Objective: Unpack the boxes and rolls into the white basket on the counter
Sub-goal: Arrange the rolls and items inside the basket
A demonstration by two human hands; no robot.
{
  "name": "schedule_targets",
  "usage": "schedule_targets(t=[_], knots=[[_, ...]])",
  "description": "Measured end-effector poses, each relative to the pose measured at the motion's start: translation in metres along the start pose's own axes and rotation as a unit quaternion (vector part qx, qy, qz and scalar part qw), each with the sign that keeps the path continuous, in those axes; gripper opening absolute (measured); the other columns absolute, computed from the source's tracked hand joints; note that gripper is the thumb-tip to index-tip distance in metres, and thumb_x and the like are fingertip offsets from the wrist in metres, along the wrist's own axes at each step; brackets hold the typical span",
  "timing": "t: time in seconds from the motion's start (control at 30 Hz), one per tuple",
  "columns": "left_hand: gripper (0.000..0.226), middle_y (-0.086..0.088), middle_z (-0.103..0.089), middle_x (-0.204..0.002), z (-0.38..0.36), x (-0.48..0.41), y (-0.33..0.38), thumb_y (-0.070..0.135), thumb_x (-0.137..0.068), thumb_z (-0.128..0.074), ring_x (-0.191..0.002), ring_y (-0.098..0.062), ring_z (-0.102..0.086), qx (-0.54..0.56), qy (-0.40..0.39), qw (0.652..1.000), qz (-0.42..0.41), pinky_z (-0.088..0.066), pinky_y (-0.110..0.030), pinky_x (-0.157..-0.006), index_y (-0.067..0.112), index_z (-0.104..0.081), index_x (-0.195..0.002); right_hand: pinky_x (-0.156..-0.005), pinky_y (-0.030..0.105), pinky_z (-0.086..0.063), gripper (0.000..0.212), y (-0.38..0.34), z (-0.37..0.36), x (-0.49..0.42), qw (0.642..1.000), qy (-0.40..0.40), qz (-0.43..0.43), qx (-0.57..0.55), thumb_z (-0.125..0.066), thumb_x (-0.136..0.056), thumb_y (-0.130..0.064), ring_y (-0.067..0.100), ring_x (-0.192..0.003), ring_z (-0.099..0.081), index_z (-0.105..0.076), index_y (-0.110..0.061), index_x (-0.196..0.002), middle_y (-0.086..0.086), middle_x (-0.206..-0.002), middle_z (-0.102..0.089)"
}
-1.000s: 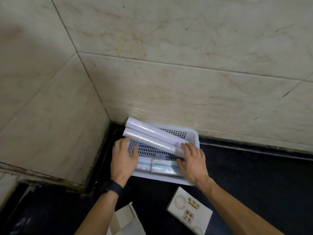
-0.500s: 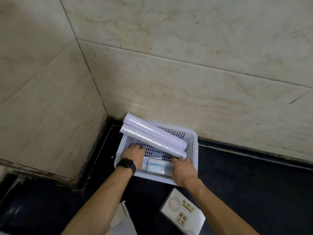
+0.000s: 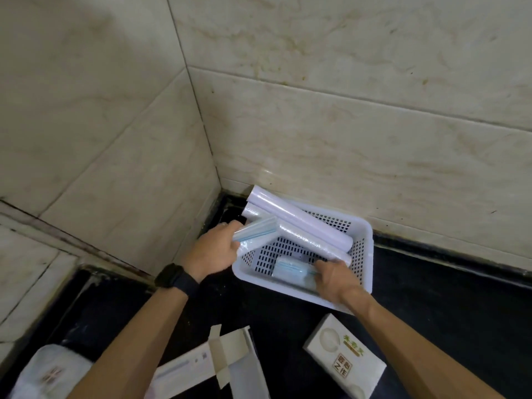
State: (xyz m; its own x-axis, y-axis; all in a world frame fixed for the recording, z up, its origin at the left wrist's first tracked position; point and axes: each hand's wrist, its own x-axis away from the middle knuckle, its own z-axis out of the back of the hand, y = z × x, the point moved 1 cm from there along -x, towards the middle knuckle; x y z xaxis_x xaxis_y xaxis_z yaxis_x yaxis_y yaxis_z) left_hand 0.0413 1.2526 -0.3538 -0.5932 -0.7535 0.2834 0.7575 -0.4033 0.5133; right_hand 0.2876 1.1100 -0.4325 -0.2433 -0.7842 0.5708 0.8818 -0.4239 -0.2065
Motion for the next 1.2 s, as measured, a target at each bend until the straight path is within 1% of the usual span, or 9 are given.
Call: schedule_targets(t=[0.17,0.43,0.53,0.7,0.77,0.93,1.0,1.1,1.2], knots=[[0.027,-0.005,-0.064,-0.101,0.015,0.019,-0.019,0.007,-0.089,-0.048,-0.09,-0.025,-0.06,0.051,-0.017,0.996,0.067,-0.046,-0.037,-0.077,0.016,-0.058,-0.112,-0.101,0.043,-0.049,0.04,-0.036,-0.002,-0.021,0.997,-0.032,0.036,-0.068,-0.052,-0.094,-0.028,0.028,-0.115,-0.061,-0.054,-0.017,-0.132,0.009,-0.13,-0.064],[0.015,0.001,-0.065,-0.088,0.0,0.003,-0.001,0.018,-0.081,-0.051,-0.084,-0.02,-0.062,0.112,-0.035,0.991,0.069,-0.046,-0.034,-0.07,0.02,-0.063,-0.089,-0.109,0.042,-0.042,0.06,-0.053,-0.012,-0.024,0.995,-0.019,0.037,-0.088,-0.052,-0.091,-0.03,0.036,-0.127,-0.052,-0.039,-0.015,-0.148,0.017,-0.145,-0.05],[0.018,-0.001,-0.067,-0.091,-0.014,-0.016,0.016,0.013,-0.083,-0.052,-0.085,-0.019,-0.063,0.094,-0.064,0.992,0.049,-0.048,-0.031,-0.072,0.019,-0.065,-0.093,-0.11,0.037,-0.04,0.056,-0.03,-0.011,0.001,0.986,0.052,0.052,-0.148,-0.053,-0.093,-0.022,0.033,-0.128,-0.051,-0.044,-0.014,-0.147,0.015,-0.143,-0.05],[0.036,0.006,-0.066,-0.106,-0.052,-0.051,0.041,0.008,-0.08,-0.045,-0.096,-0.017,-0.059,-0.028,-0.19,0.981,0.027,-0.052,-0.033,-0.087,0.03,-0.066,-0.1,-0.107,0.036,-0.044,0.04,0.025,-0.023,0.067,0.948,0.274,0.023,-0.16,-0.062,-0.091,-0.02,0.026,-0.126,-0.048,-0.061,-0.012,-0.131,0.007,-0.135,-0.056],[0.042,0.006,-0.065,-0.116,-0.066,-0.061,0.044,0.01,-0.081,-0.046,-0.102,-0.019,-0.059,-0.081,-0.219,0.972,0.026,-0.051,-0.035,-0.092,0.033,-0.066,-0.11,-0.111,0.042,-0.042,0.053,0.043,-0.027,0.076,0.937,0.31,-0.022,-0.156,-0.066,-0.089,-0.023,0.029,-0.131,-0.042,-0.052,-0.01,-0.138,0.009,-0.142,-0.049],[0.064,-0.001,-0.041,-0.147,-0.092,-0.064,0.044,0.025,-0.082,-0.051,-0.134,-0.026,-0.037,-0.272,-0.222,0.936,0.003,-0.034,-0.042,-0.111,0.035,-0.045,-0.145,-0.118,0.043,-0.029,0.07,0.063,-0.041,0.068,0.935,0.239,-0.087,-0.246,-0.052,-0.099,-0.029,0.031,-0.146,-0.025,-0.016,-0.013,-0.157,0.011,-0.161,-0.026],[0.072,-0.002,-0.037,-0.151,-0.099,-0.062,0.047,0.03,-0.079,-0.051,-0.136,-0.027,-0.035,-0.263,-0.225,0.938,0.0,-0.031,-0.043,-0.113,0.031,-0.036,-0.149,-0.115,0.039,-0.033,0.07,0.059,-0.045,0.068,0.919,0.217,-0.089,-0.318,-0.044,-0.103,-0.03,0.026,-0.144,-0.029,-0.004,-0.018,-0.16,0.008,-0.161,-0.026],[0.062,-0.001,-0.051,-0.141,-0.108,-0.06,0.051,0.033,-0.08,-0.046,-0.117,-0.024,-0.052,-0.195,-0.226,0.954,0.004,-0.047,-0.037,-0.097,0.036,-0.044,-0.142,-0.105,0.037,-0.045,0.07,0.051,-0.049,0.07,0.894,0.208,-0.101,-0.385,-0.038,-0.105,-0.031,0.022,-0.134,-0.043,0.006,-0.026,-0.16,0.008,-0.154,-0.036],[0.058,0.0,-0.034,-0.155,-0.115,-0.057,0.046,0.049,-0.091,-0.04,-0.133,-0.027,-0.043,-0.231,-0.236,0.944,0.012,-0.043,-0.043,-0.105,0.04,-0.034,-0.149,-0.1,0.043,-0.052,0.071,0.051,-0.05,0.069,0.887,0.202,-0.097,-0.404,-0.036,-0.105,-0.033,0.022,-0.127,-0.051,0.011,-0.033,-0.158,0.006,-0.148,-0.043]])
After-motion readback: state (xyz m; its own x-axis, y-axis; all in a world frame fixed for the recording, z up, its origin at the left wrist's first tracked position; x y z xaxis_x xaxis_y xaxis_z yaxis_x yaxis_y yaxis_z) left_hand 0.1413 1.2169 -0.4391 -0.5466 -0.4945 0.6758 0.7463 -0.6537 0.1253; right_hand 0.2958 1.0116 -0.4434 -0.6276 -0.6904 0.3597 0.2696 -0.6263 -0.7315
